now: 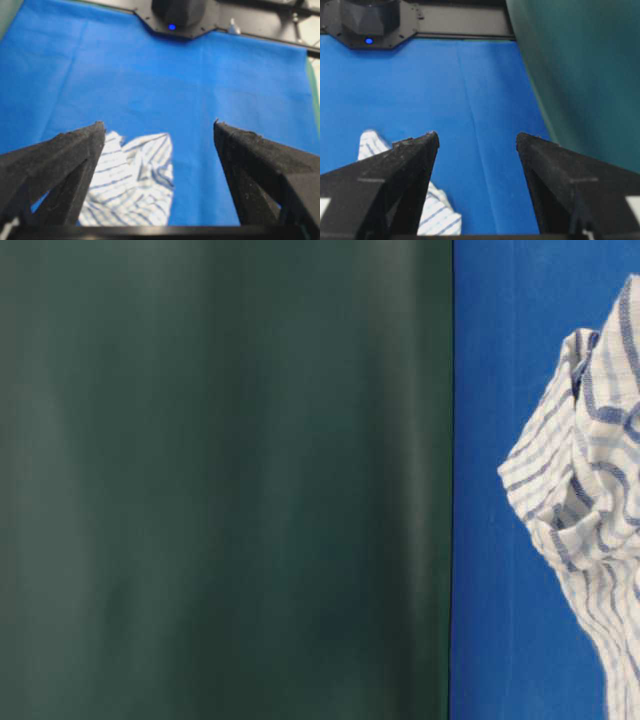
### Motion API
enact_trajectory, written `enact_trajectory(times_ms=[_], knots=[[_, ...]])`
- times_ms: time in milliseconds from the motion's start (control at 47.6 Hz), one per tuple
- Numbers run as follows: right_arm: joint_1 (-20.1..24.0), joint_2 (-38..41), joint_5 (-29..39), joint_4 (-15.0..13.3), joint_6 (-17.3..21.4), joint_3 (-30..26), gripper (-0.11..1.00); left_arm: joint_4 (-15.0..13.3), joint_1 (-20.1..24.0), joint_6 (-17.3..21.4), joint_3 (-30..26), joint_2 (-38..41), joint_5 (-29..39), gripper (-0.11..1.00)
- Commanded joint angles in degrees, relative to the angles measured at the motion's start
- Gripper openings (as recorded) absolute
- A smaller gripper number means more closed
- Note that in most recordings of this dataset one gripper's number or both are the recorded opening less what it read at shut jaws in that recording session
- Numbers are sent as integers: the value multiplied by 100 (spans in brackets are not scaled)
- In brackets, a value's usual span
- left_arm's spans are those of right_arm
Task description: Lift the towel with both arms.
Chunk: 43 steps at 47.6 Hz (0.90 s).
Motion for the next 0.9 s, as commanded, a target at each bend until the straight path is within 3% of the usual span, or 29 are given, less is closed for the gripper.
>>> enact_trajectory(times_ms=[0, 357, 651, 882], knots=[[-9, 44, -193, -9, 18, 105, 65, 18, 9, 167, 114, 97, -343, 91], [-9, 229, -1310, 9, 466, 1178, 65, 18, 35, 642, 1187, 580, -1951, 91], [-9, 712, -2197, 18, 800, 1969, 65, 18, 149, 677, 1556, 1239, -2065, 91], [-9, 1433, -2698, 26, 958, 2250, 65, 18, 176, 668, 1617, 1916, -2065, 91]])
